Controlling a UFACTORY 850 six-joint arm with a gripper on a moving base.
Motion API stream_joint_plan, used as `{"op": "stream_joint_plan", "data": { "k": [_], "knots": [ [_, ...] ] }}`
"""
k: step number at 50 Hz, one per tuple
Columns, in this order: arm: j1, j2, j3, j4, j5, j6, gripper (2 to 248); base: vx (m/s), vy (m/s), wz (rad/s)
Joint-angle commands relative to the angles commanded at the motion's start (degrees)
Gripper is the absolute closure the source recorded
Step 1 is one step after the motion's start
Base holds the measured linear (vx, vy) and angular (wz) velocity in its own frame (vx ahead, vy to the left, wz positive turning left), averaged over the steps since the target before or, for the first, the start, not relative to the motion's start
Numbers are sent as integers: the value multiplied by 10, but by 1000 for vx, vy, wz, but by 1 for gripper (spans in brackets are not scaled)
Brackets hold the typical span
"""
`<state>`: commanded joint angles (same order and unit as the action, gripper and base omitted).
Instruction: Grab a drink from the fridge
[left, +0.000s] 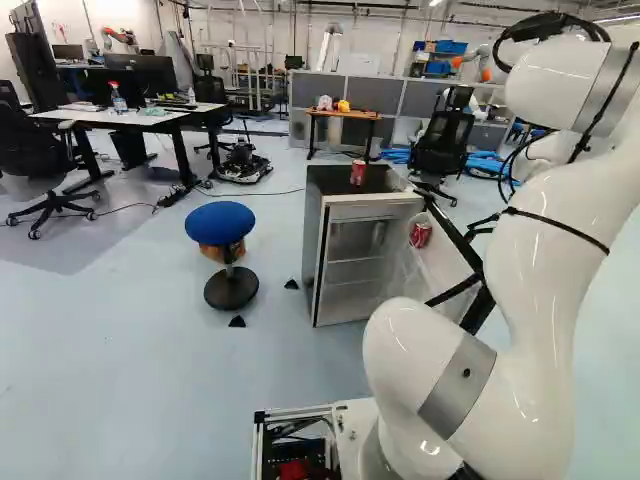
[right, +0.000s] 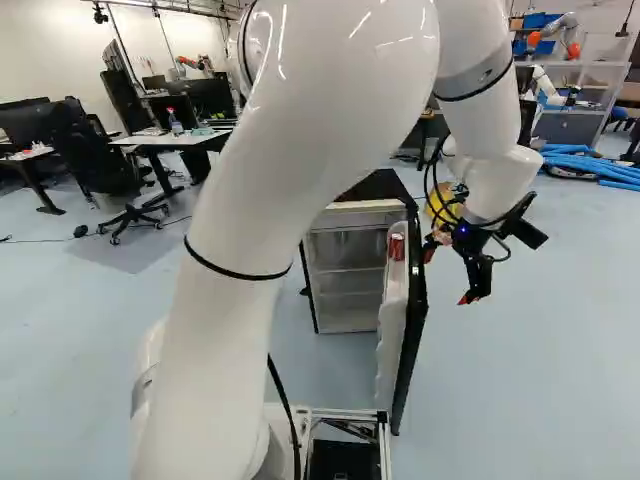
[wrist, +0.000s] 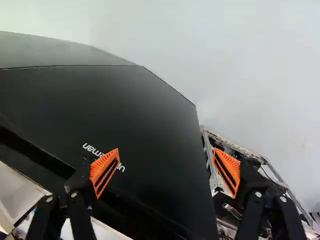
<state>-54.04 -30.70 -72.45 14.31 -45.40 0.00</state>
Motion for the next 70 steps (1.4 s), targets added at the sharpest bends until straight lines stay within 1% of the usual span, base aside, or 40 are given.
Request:
{"op": "stream_joint_plan", "data": {
  "k": [20, 34, 49, 70],
  "knots": [
    [8, 38, 59, 0, 0, 0, 3, 0, 0, 0],
    [18, 63, 98, 0, 2, 0, 3, 0, 0, 0],
    [35, 88, 135, 0, 14, 0, 3, 0, 0, 0],
    [66, 119, 180, 0, 54, 0, 3, 0, 0, 0]
  ]
}}
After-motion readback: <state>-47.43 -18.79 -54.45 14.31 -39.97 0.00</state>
